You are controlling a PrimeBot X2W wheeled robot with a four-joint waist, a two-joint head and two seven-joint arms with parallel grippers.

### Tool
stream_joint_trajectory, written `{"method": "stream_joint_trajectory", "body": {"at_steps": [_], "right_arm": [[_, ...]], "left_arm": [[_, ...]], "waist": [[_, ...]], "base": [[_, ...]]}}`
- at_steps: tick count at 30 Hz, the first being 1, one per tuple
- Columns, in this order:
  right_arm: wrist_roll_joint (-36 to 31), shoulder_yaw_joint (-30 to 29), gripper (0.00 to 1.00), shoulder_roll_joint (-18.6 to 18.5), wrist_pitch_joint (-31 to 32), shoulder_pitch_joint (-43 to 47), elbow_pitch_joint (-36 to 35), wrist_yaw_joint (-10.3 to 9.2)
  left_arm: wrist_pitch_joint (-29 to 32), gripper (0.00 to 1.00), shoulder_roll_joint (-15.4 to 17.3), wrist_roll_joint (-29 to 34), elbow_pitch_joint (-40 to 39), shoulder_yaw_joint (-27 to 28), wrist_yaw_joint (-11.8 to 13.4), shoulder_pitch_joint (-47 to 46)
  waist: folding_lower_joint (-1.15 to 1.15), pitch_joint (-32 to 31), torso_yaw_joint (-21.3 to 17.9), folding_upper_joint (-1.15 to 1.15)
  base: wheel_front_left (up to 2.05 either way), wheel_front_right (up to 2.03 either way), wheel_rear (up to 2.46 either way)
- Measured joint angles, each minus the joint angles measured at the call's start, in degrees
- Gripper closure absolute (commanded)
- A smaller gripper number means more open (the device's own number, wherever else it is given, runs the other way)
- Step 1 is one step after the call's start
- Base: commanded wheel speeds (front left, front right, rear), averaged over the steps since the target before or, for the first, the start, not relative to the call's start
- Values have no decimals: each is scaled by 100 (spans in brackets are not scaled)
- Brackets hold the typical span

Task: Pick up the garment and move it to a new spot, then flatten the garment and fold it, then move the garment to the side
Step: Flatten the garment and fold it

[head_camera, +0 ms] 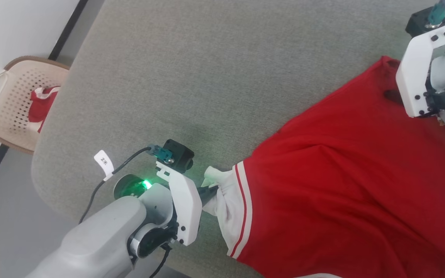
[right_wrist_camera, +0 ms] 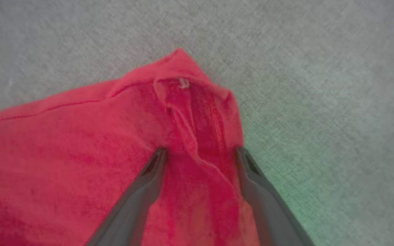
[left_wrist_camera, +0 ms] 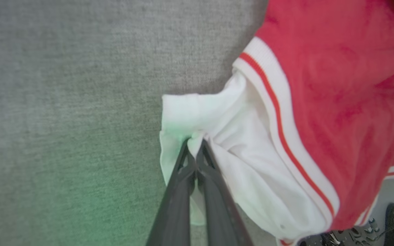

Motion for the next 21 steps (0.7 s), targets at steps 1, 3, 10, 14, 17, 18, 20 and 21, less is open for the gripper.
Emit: {"method": "stream_joint_trajectory", "body": {"at_steps": [1,3,10,14,17,18,20,21], "right_arm": [[53,35,0,10,37,-53,108,0],[109,209,0,13,77,-128,188,-2],[443,739,100,11,-342,-248,123,-1],[679,977,100,12,-566,-346,-10,-1],[856,1117,100,-110,-740,-444,-167,-2],[922,1148,100,-169,-814,-504,-242,-1],[1031,1204,100,-259,-937,-610,-394,-1],[1057,1236,100,-308,-994,-639,-445,-2]], "left_arm": [[-3,100,-32,0,46,-3,-16,-16],[-34,100,-71,-1,132,-9,-66,-43],[-92,100,-20,-53,358,102,-96,-121],[-54,100,277,-84,423,320,-23,-389],[14,100,545,-33,382,472,64,-725],[59,100,624,26,352,504,79,-856],[166,100,800,101,357,580,188,-1138],[220,100,893,129,353,604,180,-1276]], "waist": [[0,16,25,0],[0,35,49,0],[0,-17,-131,0],[0,-121,-366,-1],[0,-234,-576,-1],[0,-277,-648,-1],[0,-371,-798,0],[0,-418,-874,-1]], "base": [[0,0,0],[0,0,0],[0,0,0],[0,0,0],[0,0,0],[0,0,0],[0,0,0],[0,0,0]]}}
